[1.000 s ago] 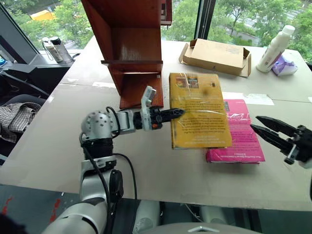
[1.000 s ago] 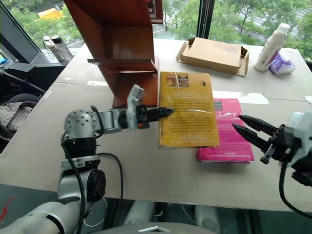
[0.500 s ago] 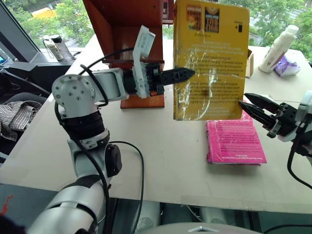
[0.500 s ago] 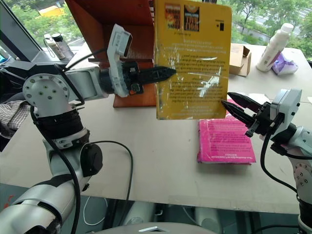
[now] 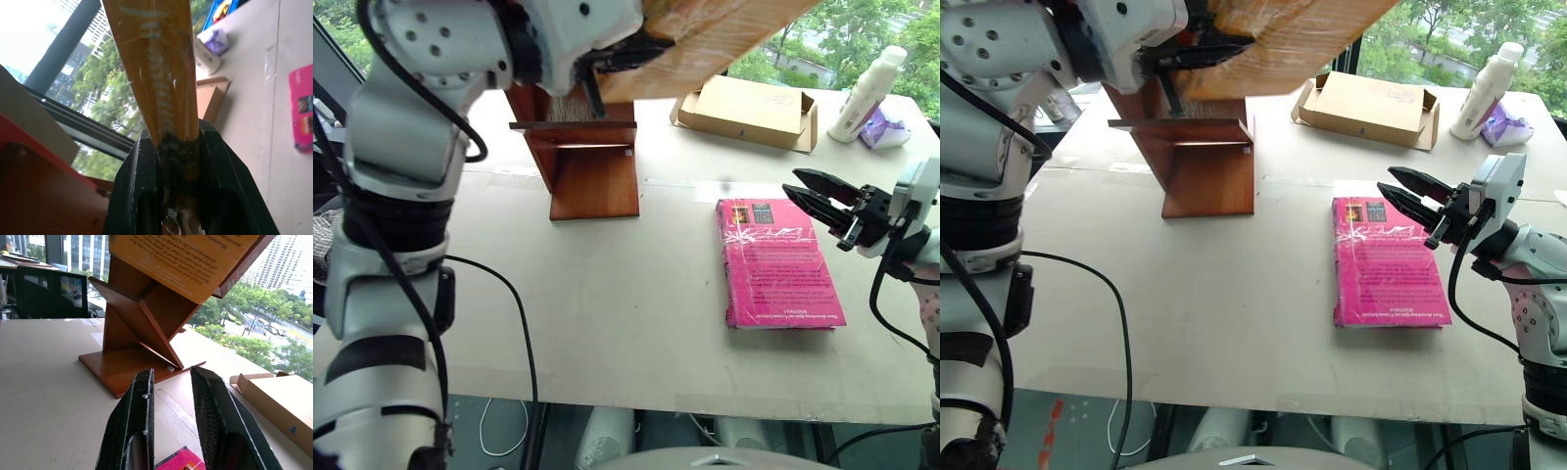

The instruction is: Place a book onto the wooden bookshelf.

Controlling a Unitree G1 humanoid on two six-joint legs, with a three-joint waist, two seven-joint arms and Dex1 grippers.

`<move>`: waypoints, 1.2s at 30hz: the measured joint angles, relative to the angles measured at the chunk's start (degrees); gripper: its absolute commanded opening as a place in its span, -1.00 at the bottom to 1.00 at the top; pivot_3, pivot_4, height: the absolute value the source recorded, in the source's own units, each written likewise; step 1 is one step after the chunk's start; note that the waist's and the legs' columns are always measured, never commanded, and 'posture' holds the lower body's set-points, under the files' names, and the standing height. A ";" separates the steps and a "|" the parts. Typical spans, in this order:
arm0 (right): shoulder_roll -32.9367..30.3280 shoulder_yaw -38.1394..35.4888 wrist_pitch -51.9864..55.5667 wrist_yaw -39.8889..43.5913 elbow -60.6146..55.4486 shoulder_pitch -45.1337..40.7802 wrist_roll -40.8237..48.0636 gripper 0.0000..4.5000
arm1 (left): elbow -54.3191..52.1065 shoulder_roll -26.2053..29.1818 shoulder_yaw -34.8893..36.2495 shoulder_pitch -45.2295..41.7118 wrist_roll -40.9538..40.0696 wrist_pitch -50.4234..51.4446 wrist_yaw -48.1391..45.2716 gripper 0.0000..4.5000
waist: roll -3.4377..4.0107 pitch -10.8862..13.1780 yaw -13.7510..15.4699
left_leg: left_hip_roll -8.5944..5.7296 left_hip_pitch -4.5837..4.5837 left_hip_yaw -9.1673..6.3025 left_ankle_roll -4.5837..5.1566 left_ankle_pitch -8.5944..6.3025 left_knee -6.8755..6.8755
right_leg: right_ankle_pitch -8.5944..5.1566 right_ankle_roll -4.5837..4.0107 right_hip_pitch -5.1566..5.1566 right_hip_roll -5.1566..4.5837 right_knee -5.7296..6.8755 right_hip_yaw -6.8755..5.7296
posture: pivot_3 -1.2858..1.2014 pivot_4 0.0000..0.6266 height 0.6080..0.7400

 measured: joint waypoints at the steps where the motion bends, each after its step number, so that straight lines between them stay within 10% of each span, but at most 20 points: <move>1: 0.07 0.00 -0.12 0.16 0.38 -0.29 0.04 -0.42 | 0.98 0.05 -0.19 -0.53 1.20 -1.54 -0.49 -0.86 | -0.01 0.01 0.05 | 0.01 -0.02 0.01 0.11 -0.06 0.02 | 0.00 0.00 0.00 0.00 0.01 -0.01 | 0.03 -0.52 1.00; 24: -3.16 -6.62 1.44 1.33 -4.01 2.91 5.53 -0.42 | 5.36 8.63 -5.52 1.90 20.83 8.36 -17.78 -0.86 | 0.16 -0.06 -1.60 | 0.19 0.29 0.07 0.16 -0.09 0.12 | 0.00 0.01 -0.03 0.19 0.52 0.24 | 0.03 -0.52 1.00; 25: -3.21 -6.86 1.62 0.95 -4.48 3.03 5.67 -0.42 | 5.95 8.57 -5.53 1.93 20.83 8.26 -18.01 -0.42 | 0.16 -0.06 -1.69 | 0.19 0.36 0.09 0.15 -0.08 0.20 | -0.01 0.00 -0.03 0.22 0.70 0.30 | 0.03 -0.52 1.00; 28: -3.80 -7.17 2.50 -0.14 -6.03 3.20 6.04 -0.42 | 8.02 8.82 -5.83 2.56 21.31 8.48 -20.35 -0.08 | 0.16 -0.06 -1.77 | 0.20 0.56 0.20 0.12 -0.07 0.25 | -0.14 -0.20 -0.03 0.30 0.99 0.49 | 0.03 -0.52 1.00; 36: -5.38 -7.52 3.05 -0.43 -6.05 2.73 6.14 -0.42 | 2.86 7.33 1.35 1.51 11.22 25.82 -26.32 0.45 | -0.04 0.07 -1.40 | 0.36 -0.31 0.04 0.13 -0.08 0.71 | -0.03 0.02 -0.54 0.38 0.94 0.37 | 0.03 -0.52 1.00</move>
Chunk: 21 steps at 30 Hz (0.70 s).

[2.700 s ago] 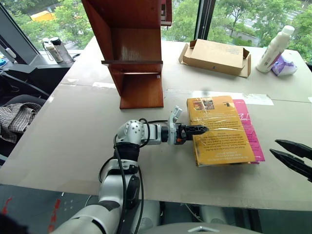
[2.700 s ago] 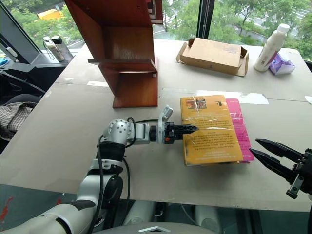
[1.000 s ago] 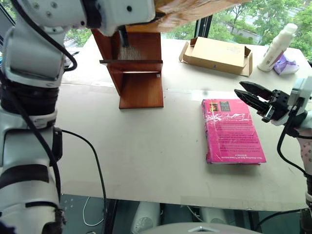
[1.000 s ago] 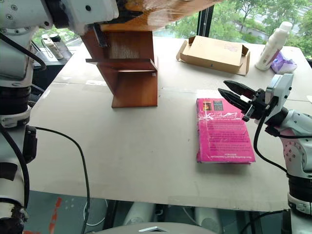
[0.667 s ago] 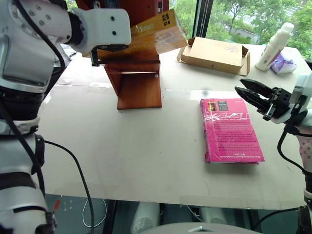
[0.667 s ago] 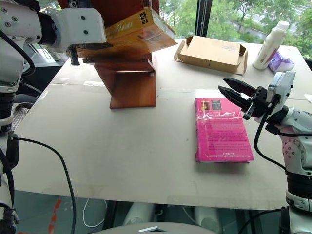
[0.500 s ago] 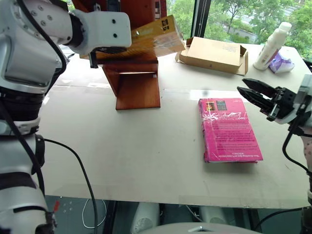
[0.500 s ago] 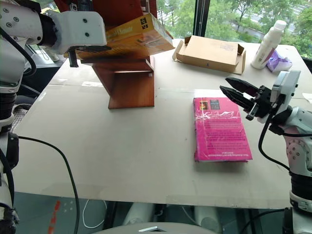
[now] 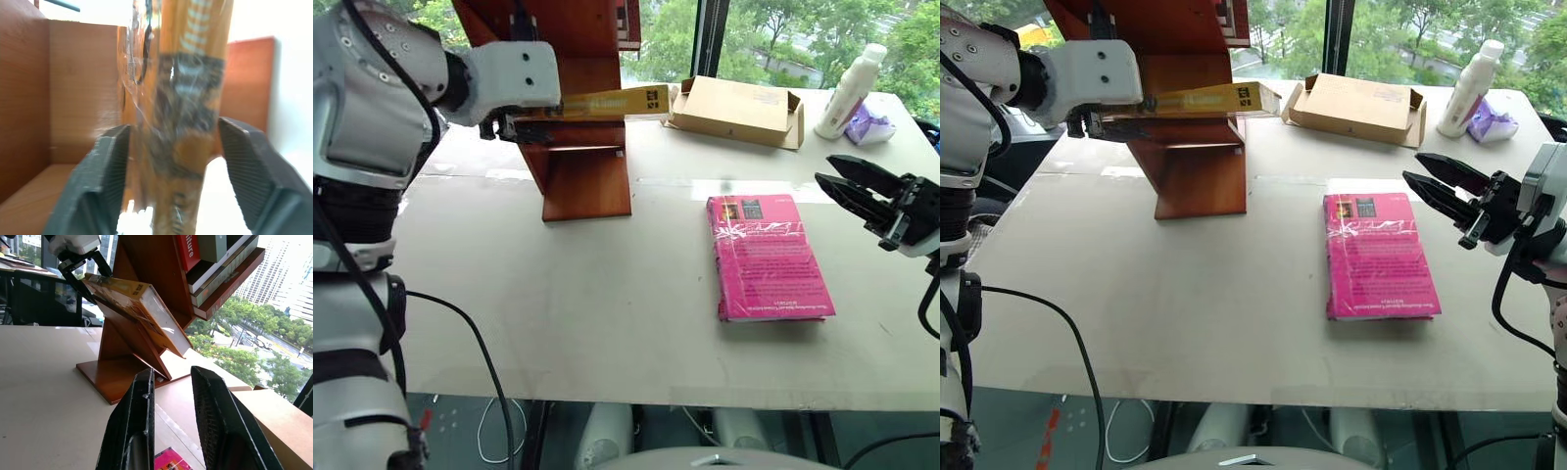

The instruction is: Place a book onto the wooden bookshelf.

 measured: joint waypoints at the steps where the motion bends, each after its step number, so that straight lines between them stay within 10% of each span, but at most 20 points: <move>1: -0.47 -0.11 0.05 0.04 0.17 -0.24 0.00 -0.42 | -3.04 0.03 2.82 -0.99 -4.11 5.82 -1.32 0.45 | 0.00 0.00 0.00 | 0.00 -0.26 -0.06 0.02 -0.02 0.15 | -0.02 0.03 -0.17 0.00 0.00 -0.07 | 0.03 -0.52 1.00; 10: -3.22 -1.59 0.82 2.22 2.81 1.51 -0.32 -0.42 | -28.06 -9.05 23.09 11.57 -28.07 33.83 6.76 0.45 | 0.03 -0.02 0.49 | -0.16 -0.48 -0.24 0.08 -0.06 0.32 | -0.13 0.22 -0.28 -0.20 0.20 -0.20 | 0.03 -0.52 1.00; 15: -4.68 -8.89 0.89 4.95 3.05 12.99 -1.49 -0.42 | -35.53 -20.32 26.29 28.97 -32.05 34.21 19.53 0.45 | 0.01 -0.01 0.57 | -0.21 0.07 -0.30 0.10 -0.07 0.26 | -0.13 0.21 0.33 -0.28 0.06 -0.24 | 0.03 -0.52 1.00; 21: -5.90 -19.13 0.78 10.54 6.99 25.95 -2.97 -0.42 | -37.90 -20.80 28.82 46.37 -33.43 29.38 23.68 0.45 | 0.08 -0.08 0.22 | -0.19 0.48 -0.17 0.10 -0.09 0.01 | -0.26 -0.01 0.62 -0.32 -0.04 -0.14 | 0.03 -0.52 1.00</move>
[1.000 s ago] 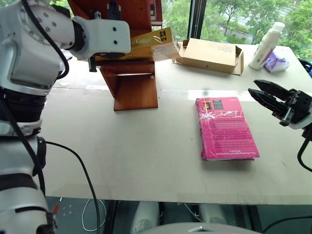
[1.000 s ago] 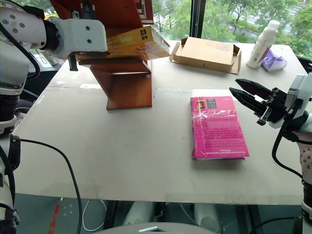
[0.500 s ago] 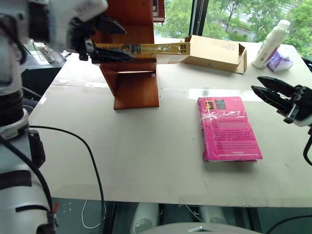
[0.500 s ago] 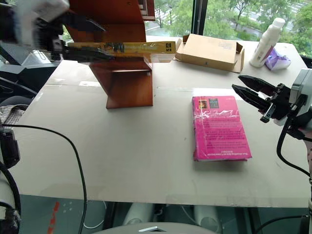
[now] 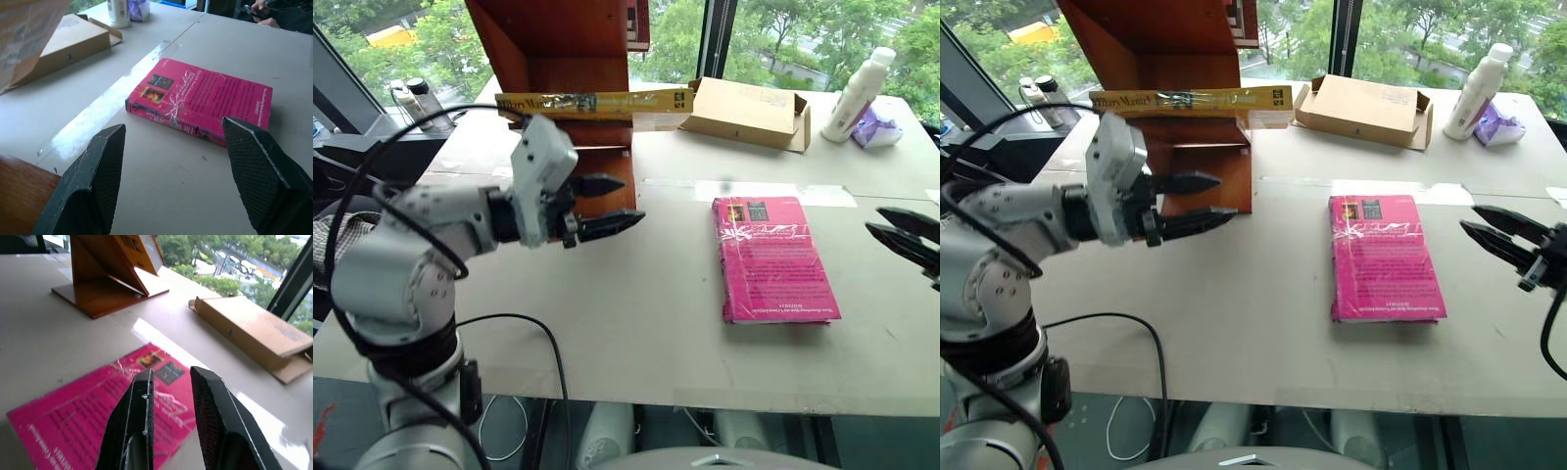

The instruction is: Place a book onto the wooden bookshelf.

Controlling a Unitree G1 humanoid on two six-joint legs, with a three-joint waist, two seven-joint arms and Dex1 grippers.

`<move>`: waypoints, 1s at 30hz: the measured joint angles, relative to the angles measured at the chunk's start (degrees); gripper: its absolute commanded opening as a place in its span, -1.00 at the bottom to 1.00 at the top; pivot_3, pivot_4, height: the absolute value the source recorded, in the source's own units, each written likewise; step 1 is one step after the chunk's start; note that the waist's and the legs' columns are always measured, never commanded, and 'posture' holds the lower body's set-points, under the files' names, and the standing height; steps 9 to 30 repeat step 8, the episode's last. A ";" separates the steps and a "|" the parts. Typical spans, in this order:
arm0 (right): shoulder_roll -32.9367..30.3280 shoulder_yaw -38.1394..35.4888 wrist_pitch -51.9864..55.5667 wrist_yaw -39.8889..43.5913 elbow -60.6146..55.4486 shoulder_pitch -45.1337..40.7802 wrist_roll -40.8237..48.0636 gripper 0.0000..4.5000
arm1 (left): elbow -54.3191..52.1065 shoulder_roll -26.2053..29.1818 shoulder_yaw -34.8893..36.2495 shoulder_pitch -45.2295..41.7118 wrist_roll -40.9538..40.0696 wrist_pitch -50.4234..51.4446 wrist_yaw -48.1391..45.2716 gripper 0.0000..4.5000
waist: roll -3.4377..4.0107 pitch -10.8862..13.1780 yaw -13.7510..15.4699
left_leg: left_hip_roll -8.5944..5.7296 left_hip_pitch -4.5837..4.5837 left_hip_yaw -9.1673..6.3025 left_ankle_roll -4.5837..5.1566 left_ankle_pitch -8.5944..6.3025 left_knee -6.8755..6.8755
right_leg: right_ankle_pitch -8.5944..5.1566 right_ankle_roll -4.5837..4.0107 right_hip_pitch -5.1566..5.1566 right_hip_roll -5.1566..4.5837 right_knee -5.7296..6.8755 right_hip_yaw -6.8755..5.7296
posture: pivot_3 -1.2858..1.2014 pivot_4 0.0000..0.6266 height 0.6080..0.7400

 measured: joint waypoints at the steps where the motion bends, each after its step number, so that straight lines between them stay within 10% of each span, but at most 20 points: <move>1: 0.00 -1.46 -0.21 1.06 1.44 1.61 -0.55 -0.42 | 0.00 0.00 0.02 2.78 -0.30 -0.94 0.45 0.45 | -0.01 0.00 -0.05 | 0.00 0.00 0.00 0.00 0.00 0.00 | -0.01 -0.02 0.00 0.00 0.00 0.00 | 0.03 -0.52 1.00; 8: -0.42 -4.51 -5.15 4.58 10.70 8.16 -7.14 -0.42 | 3.66 -0.05 3.15 21.87 -0.15 -12.96 2.14 0.45 | 0.08 -0.09 -0.08 | 0.01 0.05 0.10 0.03 -0.03 0.01 | 0.05 -0.16 -0.06 -0.48 -0.03 0.00 | 0.03 -0.52 1.00; 30: -0.42 -4.51 -5.15 4.58 10.70 8.16 -7.14 -0.42 | 3.66 -0.05 3.15 21.87 -0.15 -12.96 2.14 0.45 | 0.08 -0.09 -0.08 | 0.01 0.05 0.10 0.03 -0.03 0.01 | 0.05 -0.16 -0.06 -0.48 -0.03 0.00 | 0.03 -0.52 1.00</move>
